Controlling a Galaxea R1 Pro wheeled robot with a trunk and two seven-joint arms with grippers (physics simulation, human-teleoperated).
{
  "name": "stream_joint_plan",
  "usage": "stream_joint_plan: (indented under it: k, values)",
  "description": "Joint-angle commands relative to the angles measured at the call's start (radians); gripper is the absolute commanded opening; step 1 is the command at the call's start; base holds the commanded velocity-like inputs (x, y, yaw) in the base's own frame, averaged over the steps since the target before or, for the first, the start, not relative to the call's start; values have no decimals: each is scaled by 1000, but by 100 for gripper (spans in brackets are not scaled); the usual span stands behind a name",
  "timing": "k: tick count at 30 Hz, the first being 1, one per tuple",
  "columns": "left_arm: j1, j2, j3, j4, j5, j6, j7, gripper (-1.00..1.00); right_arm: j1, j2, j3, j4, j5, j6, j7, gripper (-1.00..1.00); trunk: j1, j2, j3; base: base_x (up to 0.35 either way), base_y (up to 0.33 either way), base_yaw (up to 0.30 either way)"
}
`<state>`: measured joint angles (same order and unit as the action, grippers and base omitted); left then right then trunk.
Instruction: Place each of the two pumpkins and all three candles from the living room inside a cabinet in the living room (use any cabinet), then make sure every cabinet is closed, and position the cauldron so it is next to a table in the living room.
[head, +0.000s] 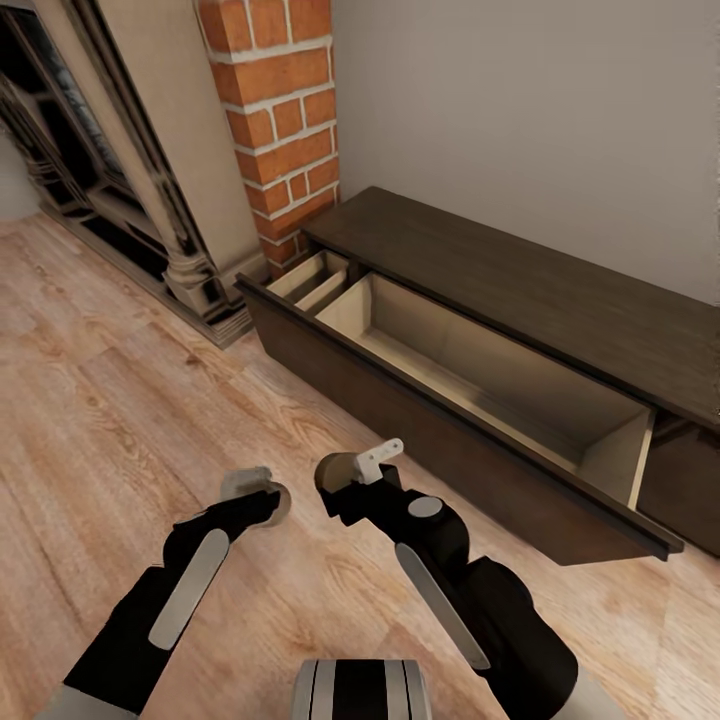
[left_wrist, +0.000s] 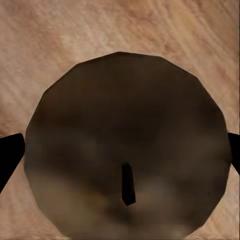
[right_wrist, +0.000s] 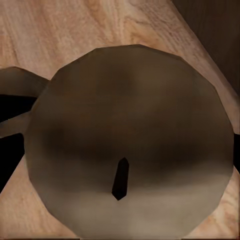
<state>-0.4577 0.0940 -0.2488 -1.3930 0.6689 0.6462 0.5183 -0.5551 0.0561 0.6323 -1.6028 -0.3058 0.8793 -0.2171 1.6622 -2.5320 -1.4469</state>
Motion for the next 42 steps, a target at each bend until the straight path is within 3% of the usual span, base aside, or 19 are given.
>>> stream_joint_plan:
  k: [1, 2, 6, 12, 15, 31, 42]
  values:
    - [27, 1, 3, -38, 23, 14, 27, -100, 2, 1, 1, -5, -12, 12, -10, -100, -1, 0, 3, 0, 0, 0]
    - [62, 1, 8, -69, 35, 22, 43, -100, 6, 0, 3, -9, -13, 19, -9, -100, -1, 0, 7, 0, 0, 0]
    - [110, 3, 31, -94, 45, 13, 54, -100, 25, 0, 4, -12, -13, 24, -10, -100, -3, 1, 23, 0, 0, 0]
    - [157, 4, 91, -119, 50, 2, 56, -100, 36, -1, 6, -12, -15, 15, -4, -100, -5, 3, 46, 0, 0, 0]
    - [163, 5, 100, -123, 49, 0, 57, -100, 51, -1, 6, -12, -15, 13, -1, -100, -7, 3, 57, 0, 0, 0]
    - [167, 5, 106, -125, 48, -2, 60, -100, 73, -2, 4, -12, -13, -1, 2, -100, -14, 7, 119, 0, 0, 0]
    - [168, 4, 106, -124, 49, -2, 52, -100, 83, -8, -3, 41, -12, -4, -9, -100, -19, 10, 162, 0, 0, 0]
